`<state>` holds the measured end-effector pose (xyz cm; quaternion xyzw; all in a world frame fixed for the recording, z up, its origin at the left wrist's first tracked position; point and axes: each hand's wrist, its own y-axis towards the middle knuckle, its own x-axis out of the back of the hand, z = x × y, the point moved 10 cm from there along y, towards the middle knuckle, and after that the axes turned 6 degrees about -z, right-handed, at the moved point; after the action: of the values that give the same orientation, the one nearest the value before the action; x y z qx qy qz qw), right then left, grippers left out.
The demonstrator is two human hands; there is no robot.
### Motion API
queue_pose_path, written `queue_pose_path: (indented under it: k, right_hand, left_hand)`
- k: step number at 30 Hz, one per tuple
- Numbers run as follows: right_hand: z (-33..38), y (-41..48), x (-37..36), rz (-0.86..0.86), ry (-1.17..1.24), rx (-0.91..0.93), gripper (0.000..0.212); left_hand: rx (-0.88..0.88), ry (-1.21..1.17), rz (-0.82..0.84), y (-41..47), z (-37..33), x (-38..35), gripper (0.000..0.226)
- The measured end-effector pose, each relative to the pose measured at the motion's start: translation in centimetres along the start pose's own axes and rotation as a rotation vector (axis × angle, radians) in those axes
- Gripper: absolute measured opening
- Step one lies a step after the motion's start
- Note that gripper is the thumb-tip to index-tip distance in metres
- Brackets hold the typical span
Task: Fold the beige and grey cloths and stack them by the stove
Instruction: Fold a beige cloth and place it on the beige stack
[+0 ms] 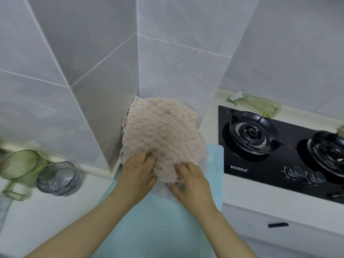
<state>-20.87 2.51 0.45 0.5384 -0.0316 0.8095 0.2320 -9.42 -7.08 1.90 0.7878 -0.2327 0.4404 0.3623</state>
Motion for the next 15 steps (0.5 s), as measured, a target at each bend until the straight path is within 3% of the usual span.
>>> queue_pose_path:
  k: [3, 8, 12, 15]
  right_hand:
    - [0.7, -0.1, 0.4, -0.024, 0.020, 0.008, 0.051]
    - [1.0, 0.8, 3.2, -0.189, 0.025, -0.024, 0.018]
    - [1.6, 1.9, 6.5, -0.276, 0.073, -0.035, 0.006]
    - [1.6, 2.8, 9.5, -0.329, 0.065, -0.049, 0.014]
  left_hand:
    - [0.010, -0.082, -0.011, 0.6, -0.7, 2.1, 0.034]
    - [-0.095, -0.074, -0.057, 1.8, -2.8, 5.7, 0.033]
    - [-0.134, -0.061, -0.103, 3.2, -4.1, 8.6, 0.030]
    - [-0.146, -0.066, -0.118, 4.6, -4.7, 10.9, 0.030]
